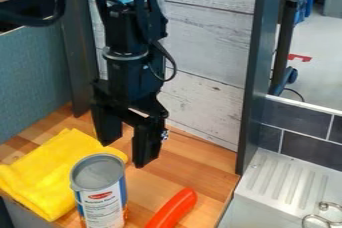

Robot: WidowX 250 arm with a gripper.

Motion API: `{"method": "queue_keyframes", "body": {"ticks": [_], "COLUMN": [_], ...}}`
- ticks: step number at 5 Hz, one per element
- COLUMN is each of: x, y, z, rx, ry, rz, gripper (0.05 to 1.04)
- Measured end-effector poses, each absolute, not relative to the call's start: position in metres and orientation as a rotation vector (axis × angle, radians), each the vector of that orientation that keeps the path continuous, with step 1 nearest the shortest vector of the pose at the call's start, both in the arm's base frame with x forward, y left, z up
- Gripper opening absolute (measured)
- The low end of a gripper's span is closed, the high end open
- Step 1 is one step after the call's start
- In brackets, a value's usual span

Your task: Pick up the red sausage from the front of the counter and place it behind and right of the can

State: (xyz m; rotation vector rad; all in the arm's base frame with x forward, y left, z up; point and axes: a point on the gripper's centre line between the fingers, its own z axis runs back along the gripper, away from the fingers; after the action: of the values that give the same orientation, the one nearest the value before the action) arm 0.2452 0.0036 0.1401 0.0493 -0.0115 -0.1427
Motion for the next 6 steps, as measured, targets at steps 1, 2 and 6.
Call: {"method": "queue_keyframes", "body": {"ticks": [1,2,6], "x": [0.244,0.261,0.289], "y": [0.003,0.002,-0.016], "z": [0.134,0.125,0.061], "rx": [0.045,0.043,0.029], "ry": [0.013,0.028,0.101], "rz": [-0.141,-0.142,-0.231], "gripper": [1.001,1.001,1.001]}}
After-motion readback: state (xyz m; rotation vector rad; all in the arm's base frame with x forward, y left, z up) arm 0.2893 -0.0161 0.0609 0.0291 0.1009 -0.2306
